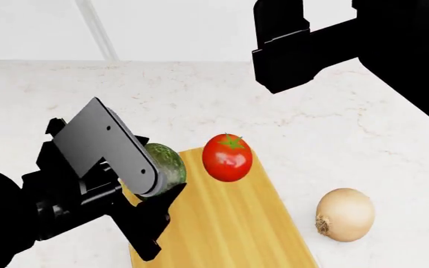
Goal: Place the avocado, onion, tomato and bell pepper on the cutting board.
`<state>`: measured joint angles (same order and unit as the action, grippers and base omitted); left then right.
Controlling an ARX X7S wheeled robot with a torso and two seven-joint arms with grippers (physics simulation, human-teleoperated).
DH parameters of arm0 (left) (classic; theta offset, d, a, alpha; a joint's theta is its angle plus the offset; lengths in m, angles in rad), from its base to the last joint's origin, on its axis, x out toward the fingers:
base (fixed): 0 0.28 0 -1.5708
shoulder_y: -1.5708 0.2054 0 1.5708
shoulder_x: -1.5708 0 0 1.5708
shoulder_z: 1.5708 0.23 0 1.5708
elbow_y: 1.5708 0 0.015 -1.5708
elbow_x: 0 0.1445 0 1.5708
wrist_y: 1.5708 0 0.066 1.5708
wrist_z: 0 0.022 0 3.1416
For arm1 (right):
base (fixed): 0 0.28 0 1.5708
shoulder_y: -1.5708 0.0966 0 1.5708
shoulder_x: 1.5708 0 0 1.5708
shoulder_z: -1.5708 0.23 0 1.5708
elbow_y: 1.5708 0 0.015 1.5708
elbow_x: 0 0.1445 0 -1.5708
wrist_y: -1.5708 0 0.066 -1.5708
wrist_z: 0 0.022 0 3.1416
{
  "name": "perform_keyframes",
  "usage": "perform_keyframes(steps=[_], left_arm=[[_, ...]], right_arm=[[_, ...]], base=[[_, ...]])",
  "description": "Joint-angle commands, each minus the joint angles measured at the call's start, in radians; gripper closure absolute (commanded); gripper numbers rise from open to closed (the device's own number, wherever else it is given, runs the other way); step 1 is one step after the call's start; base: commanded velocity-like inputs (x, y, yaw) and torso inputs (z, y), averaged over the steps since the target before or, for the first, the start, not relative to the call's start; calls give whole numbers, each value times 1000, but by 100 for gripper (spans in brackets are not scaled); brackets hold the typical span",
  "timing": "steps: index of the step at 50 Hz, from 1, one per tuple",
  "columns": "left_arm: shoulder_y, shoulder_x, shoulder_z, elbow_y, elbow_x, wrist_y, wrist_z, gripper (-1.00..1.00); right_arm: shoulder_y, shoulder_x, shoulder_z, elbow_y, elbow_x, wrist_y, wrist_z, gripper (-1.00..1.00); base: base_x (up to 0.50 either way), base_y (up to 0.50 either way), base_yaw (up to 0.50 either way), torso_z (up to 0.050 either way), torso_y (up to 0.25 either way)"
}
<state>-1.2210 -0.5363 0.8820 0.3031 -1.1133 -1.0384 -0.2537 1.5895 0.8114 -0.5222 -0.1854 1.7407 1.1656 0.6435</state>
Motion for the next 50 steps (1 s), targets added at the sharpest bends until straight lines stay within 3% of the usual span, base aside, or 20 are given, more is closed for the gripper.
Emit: perform_keyframes(steps=[1,6,7,18,26,36,50], left_arm=[[25,11,28,3,15,15,-21,100],[7,19,30,0,15,2,-28,100],[4,17,31,7,13,-4,-32,-100],[-48,-33,-63,111,-133,-57,-101,-100],[-99,-132,-160,174,-293,-96,-159,-100],[-138,-260,-242,183,-379,-105,-180,-100],[-46,-403,-331,193,-446,-31,-224,-100]], right_arm=[[7,2,-6,-3,-10,1,3,-100],[-4,8,-3,-11,-7,-6,5,-100],[-9,10,-2,-11,-11,-9,4,-100],[2,4,-10,-1,-10,-6,8,-100],[5,39,-20,12,28,24,28,-100],[67,122,-72,6,207,124,151,-100],[134,241,-194,-22,506,177,320,-100]], base=[[0,0,0,0,0],[0,0,0,0,0],[0,0,0,0,0],[0,0,0,0,0],[0,0,0,0,0],[0,0,0,0,0],[0,0,0,0,0]])
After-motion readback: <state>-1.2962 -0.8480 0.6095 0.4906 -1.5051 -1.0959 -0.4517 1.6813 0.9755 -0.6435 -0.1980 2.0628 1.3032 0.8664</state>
